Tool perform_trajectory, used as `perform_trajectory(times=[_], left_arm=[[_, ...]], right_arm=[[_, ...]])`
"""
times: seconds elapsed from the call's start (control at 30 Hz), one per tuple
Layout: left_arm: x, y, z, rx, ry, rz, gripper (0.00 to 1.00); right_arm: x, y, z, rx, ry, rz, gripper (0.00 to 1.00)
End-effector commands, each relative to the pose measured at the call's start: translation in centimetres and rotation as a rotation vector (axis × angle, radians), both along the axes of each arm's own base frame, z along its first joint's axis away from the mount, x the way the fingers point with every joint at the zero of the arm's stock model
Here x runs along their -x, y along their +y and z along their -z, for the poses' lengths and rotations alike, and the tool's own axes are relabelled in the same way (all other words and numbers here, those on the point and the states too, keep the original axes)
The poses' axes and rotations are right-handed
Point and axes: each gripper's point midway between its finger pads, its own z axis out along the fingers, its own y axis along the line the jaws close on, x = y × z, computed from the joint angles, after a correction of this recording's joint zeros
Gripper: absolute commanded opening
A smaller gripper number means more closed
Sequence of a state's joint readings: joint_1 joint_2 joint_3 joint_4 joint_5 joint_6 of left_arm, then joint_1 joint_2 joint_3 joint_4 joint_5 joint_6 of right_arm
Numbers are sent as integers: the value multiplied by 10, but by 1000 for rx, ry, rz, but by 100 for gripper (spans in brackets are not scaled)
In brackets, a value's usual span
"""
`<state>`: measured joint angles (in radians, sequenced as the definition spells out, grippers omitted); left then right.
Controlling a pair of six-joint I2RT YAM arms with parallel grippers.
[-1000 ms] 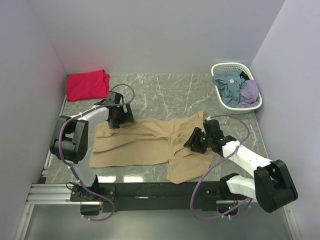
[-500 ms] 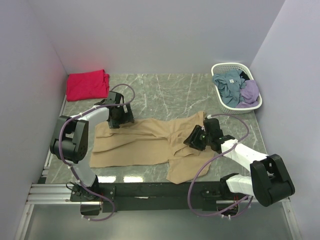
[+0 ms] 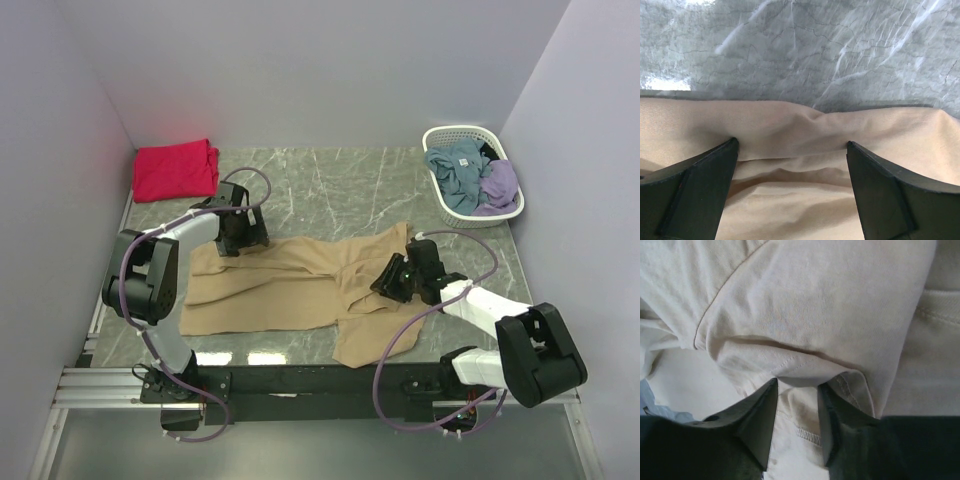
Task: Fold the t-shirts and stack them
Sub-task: Fold the tshirt
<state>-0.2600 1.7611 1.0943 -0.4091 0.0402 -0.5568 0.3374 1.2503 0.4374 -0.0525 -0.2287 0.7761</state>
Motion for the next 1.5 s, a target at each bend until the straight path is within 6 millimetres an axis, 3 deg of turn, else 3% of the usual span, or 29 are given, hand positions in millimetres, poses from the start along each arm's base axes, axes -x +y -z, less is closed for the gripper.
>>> perform_trajectory(times=[0.0, 0.2, 0.3, 0.43, 0.53, 0.7, 1.0, 1.1, 1.13, 1.2, 1.3, 1.33, 1.37, 1.43, 1.47], left_arm=[[-5, -2, -3, -16, -14, 23, 96], [-6, -3, -3, -16, -14, 24, 96], [-5, -3, -3, -13, -11, 26, 96], [-5, -3, -3, -13, -13, 26, 96], [-6, -4, -4, -9, -16, 26, 96], [-7, -7, -4, -2, -18, 29, 96], [-6, -8, -4, -5, -19, 31, 96], [-6, -8, -4, -7, -17, 32, 96], [-6, -8, -5, -9, -21, 32, 96], [-5, -7, -5, -11, -19, 30, 96], [-5, -8, -4, -11, -17, 32, 96], [-5, -8, -3, -11, -16, 32, 96], [-5, -7, -3, -13, -14, 31, 96], [-5, -6, -3, -22, -12, 27, 96], [-5, -3, -4, -37, -16, 18, 96]], right_arm=[[-8, -2, 1, 12, -36, 0, 40], [-18, 0, -6, 12, -77, -10, 27], [-20, 1, -12, 13, -96, -21, 9], [-16, -1, -23, 26, -110, -38, 0], [-11, 1, -35, 17, -125, -72, 0], [10, 28, -50, -70, -115, -196, 0], [48, 62, -48, -102, -5, -298, 0], [57, 57, -38, -42, 38, -287, 8], [60, 51, -35, -13, 55, -275, 0], [64, 45, -32, 19, 74, -259, 0], [69, 35, -26, 87, 106, -243, 7], [71, 29, -24, 121, 123, -233, 47], [64, 18, -21, 187, 103, -189, 64], [57, 5, -32, 246, 69, -136, 80], [45, -6, -41, 299, 12, -90, 82]])
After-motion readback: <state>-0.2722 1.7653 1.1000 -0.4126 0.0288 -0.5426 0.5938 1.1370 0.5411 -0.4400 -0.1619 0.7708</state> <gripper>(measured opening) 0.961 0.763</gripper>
